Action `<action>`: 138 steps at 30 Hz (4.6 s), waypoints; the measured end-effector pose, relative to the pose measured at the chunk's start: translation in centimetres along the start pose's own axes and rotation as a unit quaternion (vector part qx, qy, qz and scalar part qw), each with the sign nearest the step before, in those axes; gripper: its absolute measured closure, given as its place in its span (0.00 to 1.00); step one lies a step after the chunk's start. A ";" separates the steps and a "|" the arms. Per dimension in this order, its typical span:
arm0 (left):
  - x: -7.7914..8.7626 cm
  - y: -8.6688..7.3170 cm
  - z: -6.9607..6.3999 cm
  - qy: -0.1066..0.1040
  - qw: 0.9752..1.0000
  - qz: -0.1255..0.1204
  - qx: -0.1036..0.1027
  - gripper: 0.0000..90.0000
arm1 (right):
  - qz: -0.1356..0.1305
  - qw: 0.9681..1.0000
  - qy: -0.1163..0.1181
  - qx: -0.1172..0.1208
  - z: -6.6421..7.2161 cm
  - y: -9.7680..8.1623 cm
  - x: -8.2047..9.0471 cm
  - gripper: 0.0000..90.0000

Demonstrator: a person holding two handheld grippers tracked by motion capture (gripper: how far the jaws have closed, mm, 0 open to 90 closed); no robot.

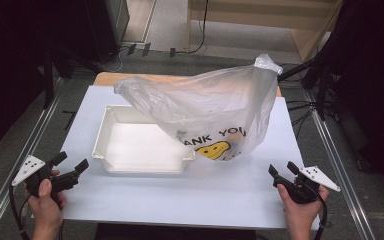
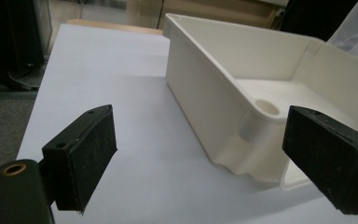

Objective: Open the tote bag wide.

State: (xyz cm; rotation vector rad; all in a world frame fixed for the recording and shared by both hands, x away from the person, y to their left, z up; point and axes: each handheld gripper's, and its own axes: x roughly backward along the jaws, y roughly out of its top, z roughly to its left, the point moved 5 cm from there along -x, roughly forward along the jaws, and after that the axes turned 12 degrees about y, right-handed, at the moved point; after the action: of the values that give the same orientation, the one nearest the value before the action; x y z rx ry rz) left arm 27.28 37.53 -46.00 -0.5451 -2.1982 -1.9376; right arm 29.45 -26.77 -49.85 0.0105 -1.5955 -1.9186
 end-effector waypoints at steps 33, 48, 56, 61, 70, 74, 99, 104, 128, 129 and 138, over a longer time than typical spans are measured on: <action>-0.5 4.7 -13.0 -0.108 0.992 -0.025 -0.055 0.15 | -0.040 0.992 0.101 0.065 8.6 9.6 -0.9 0.19; -3.6 5.3 -18.2 -0.147 0.987 -0.005 -0.072 0.15 | -0.061 0.987 0.125 0.080 11.0 11.9 -3.1 0.64; -4.6 5.2 -20.8 -0.178 0.981 -0.014 -0.076 0.16 | -0.060 0.985 0.142 0.072 10.8 11.7 -3.5 1.00; -4.8 5.8 -22.7 -0.200 0.977 -0.023 -0.076 0.17 | -0.058 0.986 0.142 0.070 10.3 11.5 -3.4 1.00; -5.2 7.8 -24.8 -0.194 0.976 -0.037 -0.089 0.32 | -0.057 0.986 0.141 0.070 9.7 10.9 -3.2 1.00; -5.5 8.5 -25.2 -0.198 0.975 -0.040 -0.091 0.50 | -0.055 0.987 0.140 0.064 9.1 10.4 -3.2 1.00; -8.4 5.3 -31.7 -0.239 0.963 0.026 -0.122 1.00 | -0.103 0.990 0.065 0.069 8.0 12.3 -1.6 0.50; -8.8 4.7 -32.1 -0.242 0.961 0.037 -0.131 1.00 | -0.117 0.990 0.053 0.064 7.7 14.2 -1.8 0.61; -9.6 1.4 -31.9 -0.250 0.955 0.108 -0.118 1.00 | 0.013 1.000 0.028 -0.002 3.3 7.2 -8.5 1.00; -9.7 1.4 -31.8 -0.247 0.956 0.108 -0.114 0.98 | 0.017 0.999 0.028 -0.001 3.3 7.0 -8.7 1.00; -8.1 2.8 -31.8 -0.239 0.962 0.062 -0.121 0.41 | 0.037 0.999 0.030 0.004 3.8 6.1 -10.0 1.00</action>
State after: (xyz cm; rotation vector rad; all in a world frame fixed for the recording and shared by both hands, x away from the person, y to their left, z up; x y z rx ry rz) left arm 32.02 5.23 -41.60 -1.2758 -2.1083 -2.1969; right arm 38.74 -19.07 -47.25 0.0114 -1.5424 -1.8397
